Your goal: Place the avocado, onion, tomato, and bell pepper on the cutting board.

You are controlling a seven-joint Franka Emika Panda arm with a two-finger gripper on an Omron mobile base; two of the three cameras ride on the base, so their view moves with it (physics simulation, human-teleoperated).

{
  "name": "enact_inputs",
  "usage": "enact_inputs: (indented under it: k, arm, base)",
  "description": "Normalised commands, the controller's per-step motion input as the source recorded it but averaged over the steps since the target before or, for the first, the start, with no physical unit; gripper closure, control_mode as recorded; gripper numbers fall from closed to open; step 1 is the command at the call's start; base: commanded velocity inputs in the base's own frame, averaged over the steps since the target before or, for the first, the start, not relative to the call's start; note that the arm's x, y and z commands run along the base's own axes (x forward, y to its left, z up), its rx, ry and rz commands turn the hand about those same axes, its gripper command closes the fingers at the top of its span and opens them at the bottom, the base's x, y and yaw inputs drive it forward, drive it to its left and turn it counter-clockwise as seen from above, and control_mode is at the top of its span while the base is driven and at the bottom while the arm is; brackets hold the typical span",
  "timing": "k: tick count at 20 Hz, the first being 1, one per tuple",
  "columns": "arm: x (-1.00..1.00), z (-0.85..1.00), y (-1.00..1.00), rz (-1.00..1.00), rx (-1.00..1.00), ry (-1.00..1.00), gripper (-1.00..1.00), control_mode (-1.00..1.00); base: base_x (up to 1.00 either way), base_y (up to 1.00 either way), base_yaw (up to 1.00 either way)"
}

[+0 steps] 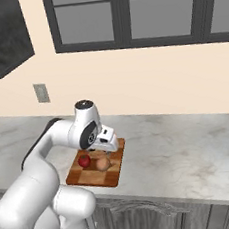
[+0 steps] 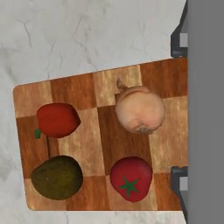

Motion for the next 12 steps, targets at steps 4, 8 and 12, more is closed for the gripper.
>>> enact_inputs:
  k: [4,8,12]
  arm:
    - [-0.47,0.22,-0.04,0.00,0.00,-0.13,-1.00,-1.00]
    - [-0.54,0.22,-0.05,-0.01,0.00,-0.14,-1.00,-1.00]
    - [-0.55,0.34,-0.04,-0.01,0.00,-0.15,-1.00,-1.00]
  base:
    - [0.00,0.00,0.00]
    - [0.00,0.00,0.00]
    - [0.00,0.00,0.00]
